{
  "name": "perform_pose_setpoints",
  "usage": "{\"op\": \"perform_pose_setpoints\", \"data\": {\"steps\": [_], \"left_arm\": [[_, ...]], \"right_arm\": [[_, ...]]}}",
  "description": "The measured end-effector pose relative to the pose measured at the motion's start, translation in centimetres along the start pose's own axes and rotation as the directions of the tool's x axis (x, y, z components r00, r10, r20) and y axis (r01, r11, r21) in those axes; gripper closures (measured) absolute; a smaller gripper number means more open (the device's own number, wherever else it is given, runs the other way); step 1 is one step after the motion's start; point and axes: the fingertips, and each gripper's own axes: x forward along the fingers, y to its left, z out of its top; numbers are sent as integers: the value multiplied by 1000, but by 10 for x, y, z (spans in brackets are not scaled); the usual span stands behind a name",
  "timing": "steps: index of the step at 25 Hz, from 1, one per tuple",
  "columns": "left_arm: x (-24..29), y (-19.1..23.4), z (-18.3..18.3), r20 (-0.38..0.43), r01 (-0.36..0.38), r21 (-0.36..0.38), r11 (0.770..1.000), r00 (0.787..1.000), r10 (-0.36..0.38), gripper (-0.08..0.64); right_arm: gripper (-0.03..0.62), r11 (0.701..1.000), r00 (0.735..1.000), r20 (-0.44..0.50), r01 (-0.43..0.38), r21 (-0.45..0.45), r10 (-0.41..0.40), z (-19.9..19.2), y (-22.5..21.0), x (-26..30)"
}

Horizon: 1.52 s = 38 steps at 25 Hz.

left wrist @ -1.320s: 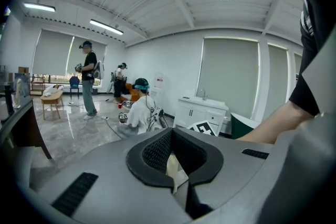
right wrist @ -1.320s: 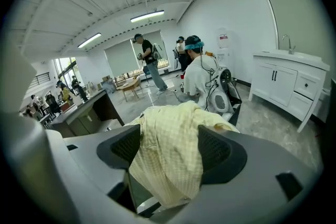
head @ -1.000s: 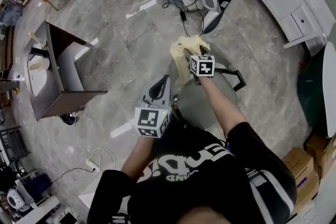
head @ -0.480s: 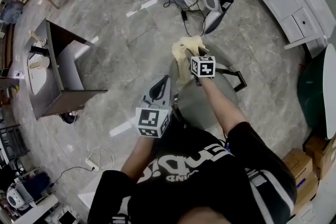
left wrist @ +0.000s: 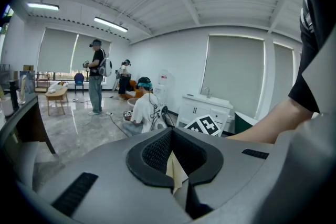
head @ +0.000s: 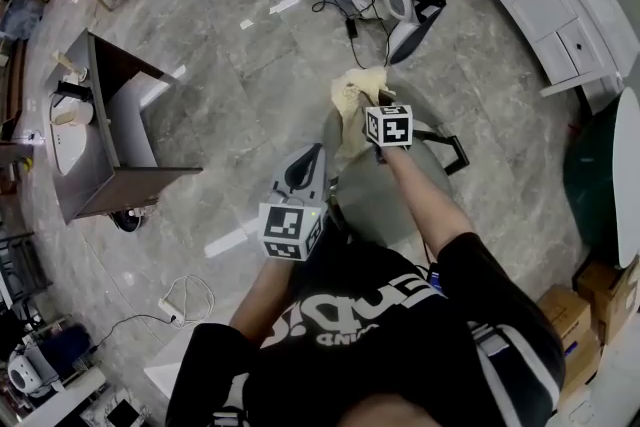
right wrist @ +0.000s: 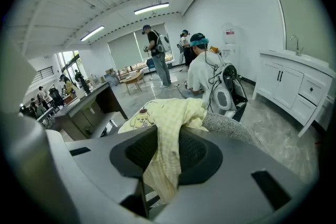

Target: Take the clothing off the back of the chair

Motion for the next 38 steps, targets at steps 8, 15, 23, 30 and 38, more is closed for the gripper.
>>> {"op": "perform_pose_setpoints", "data": {"steps": [8, 15, 23, 30, 38], "left_arm": [[-5, -1, -4, 13, 6, -10, 1000, 1000, -6, 545], [-16, -13, 3, 46, 9, -14, 1000, 999, -8, 545], [-35, -30, 8, 74, 16, -3, 1000, 997, -16, 545], [-52, -52, 8, 92, 40, 18, 999, 995, -41, 545], [-73, -82, 2, 104, 54, 23, 998, 993, -56, 545]], "right_arm": [[479, 1000, 999, 24, -24, -7, 25, 37, 4, -30], [479, 999, 987, 154, -33, -43, 39, 120, 3, -106], [479, 995, 966, 245, -59, -77, 77, 138, 16, -173], [479, 994, 943, 316, -79, -81, 101, 113, 36, -248], [479, 993, 934, 338, -101, -57, 114, 55, 51, -336]]}}
